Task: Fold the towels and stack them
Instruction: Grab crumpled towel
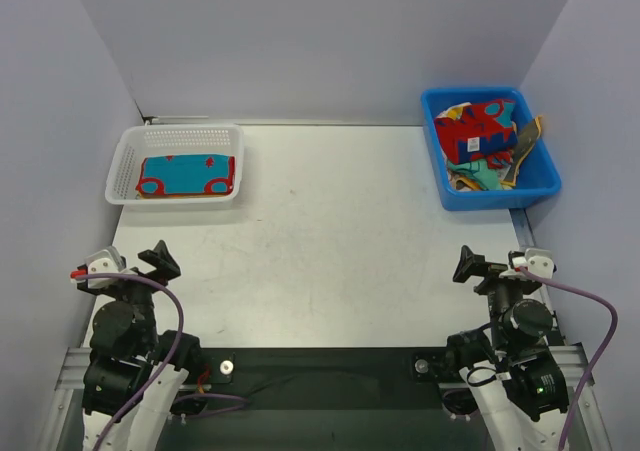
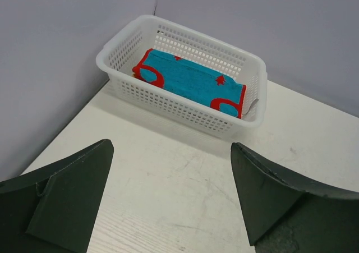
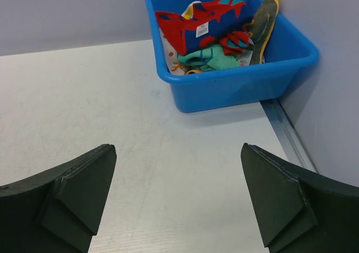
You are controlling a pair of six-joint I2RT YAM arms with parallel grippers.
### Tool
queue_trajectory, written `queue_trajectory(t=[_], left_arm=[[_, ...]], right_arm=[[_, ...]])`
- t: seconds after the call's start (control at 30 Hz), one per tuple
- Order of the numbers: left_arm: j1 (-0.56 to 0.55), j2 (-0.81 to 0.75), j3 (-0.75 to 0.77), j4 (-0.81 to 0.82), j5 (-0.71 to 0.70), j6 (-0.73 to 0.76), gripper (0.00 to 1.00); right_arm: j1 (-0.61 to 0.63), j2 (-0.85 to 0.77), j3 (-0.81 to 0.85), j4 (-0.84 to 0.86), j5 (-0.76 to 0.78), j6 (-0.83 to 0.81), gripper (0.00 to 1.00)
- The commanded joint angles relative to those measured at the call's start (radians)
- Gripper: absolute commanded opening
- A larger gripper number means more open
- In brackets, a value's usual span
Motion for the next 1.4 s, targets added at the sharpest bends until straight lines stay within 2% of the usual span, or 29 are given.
queue_trajectory(t=[0.0, 0.13, 0.23, 0.37, 0.43, 0.47, 0.6, 0.67, 0.7, 0.93, 1.1, 1.37], left_arm=[[0.014, -0.002, 0.001, 0.046, -0.008, 0.004, 0.97], [0.013, 0.036, 0.017, 0.031, -0.019, -0.025, 0.97], [0.002, 0.089, 0.042, 0.005, 0.022, -0.077, 0.97], [-0.017, 0.146, 0.054, -0.038, 0.101, -0.123, 0.97], [-0.021, 0.165, 0.047, -0.061, 0.145, -0.139, 0.98], [-0.027, 0.168, 0.038, -0.064, 0.159, -0.140, 0.98], [-0.061, 0.168, 0.027, -0.060, 0.150, -0.139, 0.97], [-0.075, 0.166, 0.024, -0.063, 0.121, -0.139, 0.97], [-0.089, 0.168, 0.022, -0.061, 0.116, -0.137, 0.97], [-0.125, 0.148, 0.022, -0.063, 0.083, -0.143, 0.98], [-0.130, 0.160, 0.019, -0.054, 0.105, -0.137, 0.98], [-0.127, 0.195, 0.021, -0.047, 0.122, -0.131, 0.98]], right_arm=[[-0.005, -0.019, 0.001, 0.035, -0.008, 0.008, 1.00], [-0.007, 0.030, 0.042, 0.035, -0.013, 0.019, 1.00], [-0.005, 0.159, 0.108, 0.034, -0.009, 0.039, 1.00], [-0.004, 0.453, 0.316, 0.035, -0.094, 0.036, 1.00], [-0.005, 0.570, 0.395, 0.035, -0.048, 0.054, 1.00], [-0.004, 0.689, 0.438, 0.034, -0.036, 0.060, 1.00], [-0.013, 0.984, 0.682, 0.019, 0.099, 0.109, 1.00], [-0.041, 1.143, 0.749, 0.019, 0.141, 0.141, 1.00], [-0.094, 1.193, 0.814, 0.014, 0.141, 0.167, 1.00], [-0.290, 1.610, 1.062, 0.016, 0.073, 0.417, 1.00], [-0.353, 1.898, 1.225, 0.022, 0.037, 0.554, 0.96], [-0.375, 2.060, 1.239, 0.163, 0.049, 0.674, 0.88]])
